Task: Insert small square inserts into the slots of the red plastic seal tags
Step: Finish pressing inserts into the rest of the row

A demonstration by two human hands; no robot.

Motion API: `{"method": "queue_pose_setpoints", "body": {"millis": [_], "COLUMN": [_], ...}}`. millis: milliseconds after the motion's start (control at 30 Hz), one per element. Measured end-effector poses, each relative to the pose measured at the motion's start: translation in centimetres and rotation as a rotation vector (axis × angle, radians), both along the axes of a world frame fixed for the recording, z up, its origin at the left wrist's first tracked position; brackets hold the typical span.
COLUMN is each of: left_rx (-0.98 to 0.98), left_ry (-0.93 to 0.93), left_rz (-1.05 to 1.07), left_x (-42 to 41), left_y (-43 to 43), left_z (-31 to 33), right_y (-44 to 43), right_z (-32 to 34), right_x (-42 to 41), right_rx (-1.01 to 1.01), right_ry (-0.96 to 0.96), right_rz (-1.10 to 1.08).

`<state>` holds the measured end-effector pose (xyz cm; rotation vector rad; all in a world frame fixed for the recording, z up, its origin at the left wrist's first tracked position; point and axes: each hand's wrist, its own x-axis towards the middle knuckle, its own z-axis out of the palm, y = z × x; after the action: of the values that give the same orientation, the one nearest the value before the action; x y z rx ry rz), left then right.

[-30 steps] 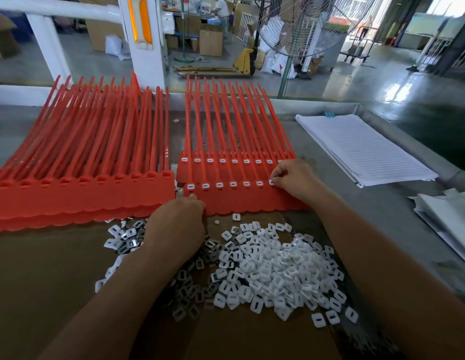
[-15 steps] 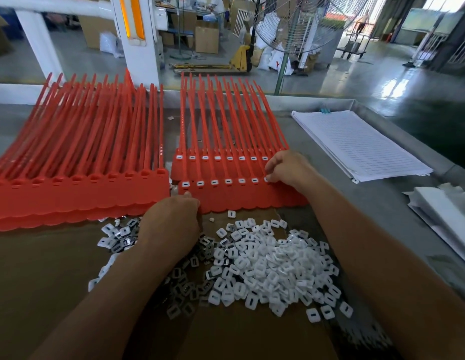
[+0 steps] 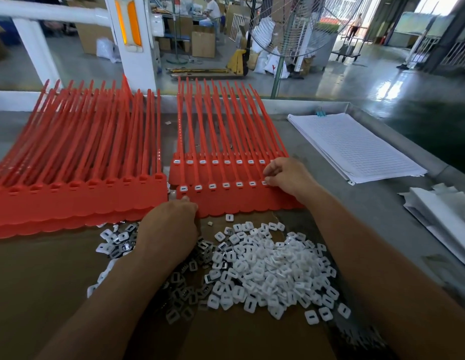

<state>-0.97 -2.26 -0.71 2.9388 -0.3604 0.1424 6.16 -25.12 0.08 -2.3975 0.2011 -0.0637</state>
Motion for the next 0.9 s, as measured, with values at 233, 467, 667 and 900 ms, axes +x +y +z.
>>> {"method": "queue_pose_setpoints", "body": {"millis": [233, 467, 667, 900], "left_rx": [-0.004, -0.005, -0.004, 0.015], "left_ry": [0.011, 0.009, 0.009, 0.022], "left_rz": [0.011, 0.001, -0.001, -0.009], "left_x": [0.1, 0.2, 0.2, 0.2], "left_y": [0.0, 0.1, 0.0, 0.0], "left_z": [0.1, -0.1, 0.0, 0.1], "right_y": [-0.8, -0.9, 0.2, 1.0], "right_z": [0.6, 1.8, 2.3, 1.7], "right_x": [-2.0, -5.9, -7.1, -6.9], "right_rx": [0.129, 0.104, -0.031, -0.142], "right_ry": [-0.046, -0.012, 0.159, 0.201], "right_rz": [0.069, 0.247, 0.416, 0.451]}}
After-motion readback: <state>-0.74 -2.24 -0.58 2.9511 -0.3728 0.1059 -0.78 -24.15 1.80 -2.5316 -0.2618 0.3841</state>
